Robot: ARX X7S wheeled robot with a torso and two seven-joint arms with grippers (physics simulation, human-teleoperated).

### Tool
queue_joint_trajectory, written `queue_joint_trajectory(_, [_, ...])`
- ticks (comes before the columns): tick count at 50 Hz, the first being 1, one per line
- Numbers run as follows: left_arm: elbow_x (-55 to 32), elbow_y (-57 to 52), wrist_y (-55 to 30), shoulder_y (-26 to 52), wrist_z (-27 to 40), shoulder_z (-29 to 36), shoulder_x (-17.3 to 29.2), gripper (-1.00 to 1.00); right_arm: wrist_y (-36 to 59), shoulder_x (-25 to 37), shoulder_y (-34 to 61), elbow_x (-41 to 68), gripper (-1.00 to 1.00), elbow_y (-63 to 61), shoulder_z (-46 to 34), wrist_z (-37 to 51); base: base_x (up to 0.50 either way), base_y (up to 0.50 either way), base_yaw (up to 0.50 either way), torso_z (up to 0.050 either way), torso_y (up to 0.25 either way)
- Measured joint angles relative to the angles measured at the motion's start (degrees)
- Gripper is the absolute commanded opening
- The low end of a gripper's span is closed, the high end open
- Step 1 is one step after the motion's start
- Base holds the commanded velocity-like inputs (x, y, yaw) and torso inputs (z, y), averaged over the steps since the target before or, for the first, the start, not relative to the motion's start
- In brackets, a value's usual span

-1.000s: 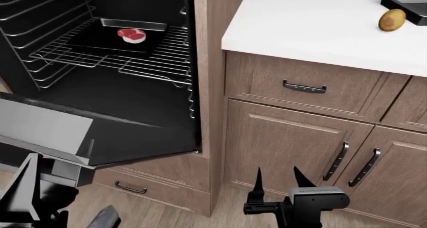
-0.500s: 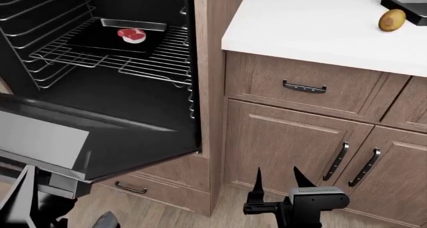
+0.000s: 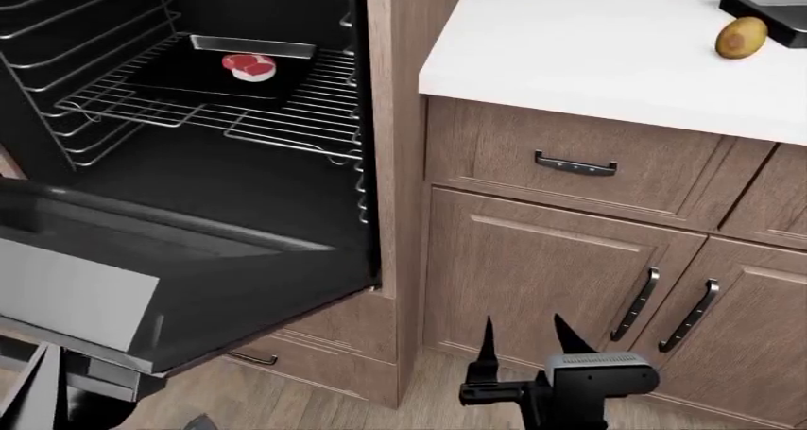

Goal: Open the oven door

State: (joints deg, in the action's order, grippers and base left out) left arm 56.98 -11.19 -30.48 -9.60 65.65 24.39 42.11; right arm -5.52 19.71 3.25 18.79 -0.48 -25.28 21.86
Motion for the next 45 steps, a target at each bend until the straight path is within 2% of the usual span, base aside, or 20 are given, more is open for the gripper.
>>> queue_joint_trajectory(45, [-0.9,5.2,1.8,-2.5,7.7,-0.4,-2.0,-1.00,-0.8,0.0,0.3,-0.3,1.00,1.0,-0.7,0.2,0.00,0.00,0.00,-0.001,-0.004])
